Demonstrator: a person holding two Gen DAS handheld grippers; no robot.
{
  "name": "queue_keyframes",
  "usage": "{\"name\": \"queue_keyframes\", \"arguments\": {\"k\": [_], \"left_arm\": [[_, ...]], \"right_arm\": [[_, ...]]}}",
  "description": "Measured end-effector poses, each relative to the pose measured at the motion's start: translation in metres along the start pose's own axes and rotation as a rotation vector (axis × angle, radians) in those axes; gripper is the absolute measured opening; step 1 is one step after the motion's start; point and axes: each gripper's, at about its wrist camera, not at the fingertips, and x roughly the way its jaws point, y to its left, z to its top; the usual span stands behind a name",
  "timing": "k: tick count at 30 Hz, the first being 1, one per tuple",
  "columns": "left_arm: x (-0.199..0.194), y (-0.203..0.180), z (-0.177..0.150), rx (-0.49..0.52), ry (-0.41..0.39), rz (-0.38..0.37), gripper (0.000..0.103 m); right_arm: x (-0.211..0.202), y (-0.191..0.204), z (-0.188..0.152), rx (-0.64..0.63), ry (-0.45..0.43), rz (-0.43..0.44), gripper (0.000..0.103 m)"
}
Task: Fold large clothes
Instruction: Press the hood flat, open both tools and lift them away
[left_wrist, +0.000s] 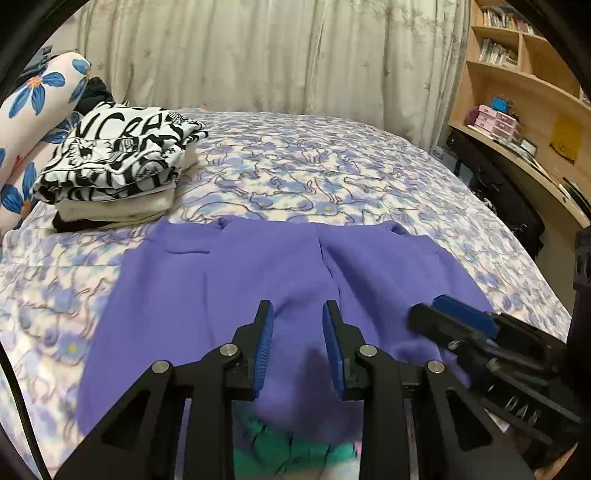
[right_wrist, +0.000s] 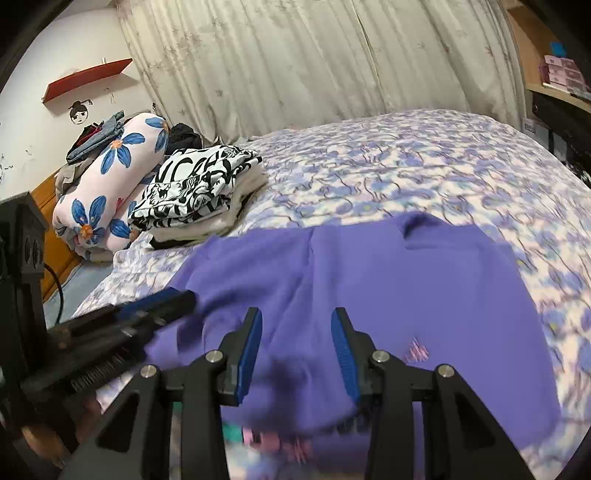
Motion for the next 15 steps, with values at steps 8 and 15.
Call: {"name": "queue_keyframes", "arguments": {"k": [8,15], "left_arm": [[0.047,0.003,-0.04,0.027,0.123,0.063,0.022],[0.047,0.0,-0.04,0.019,0.119,0.062,0.023]], "right_arm": [[0.038,-0.055,-0.035,0.179,0.143,-0.02,0.009],[0.026,-0.062,-0.045,0.242,0.158,0.02,0.009]]}}
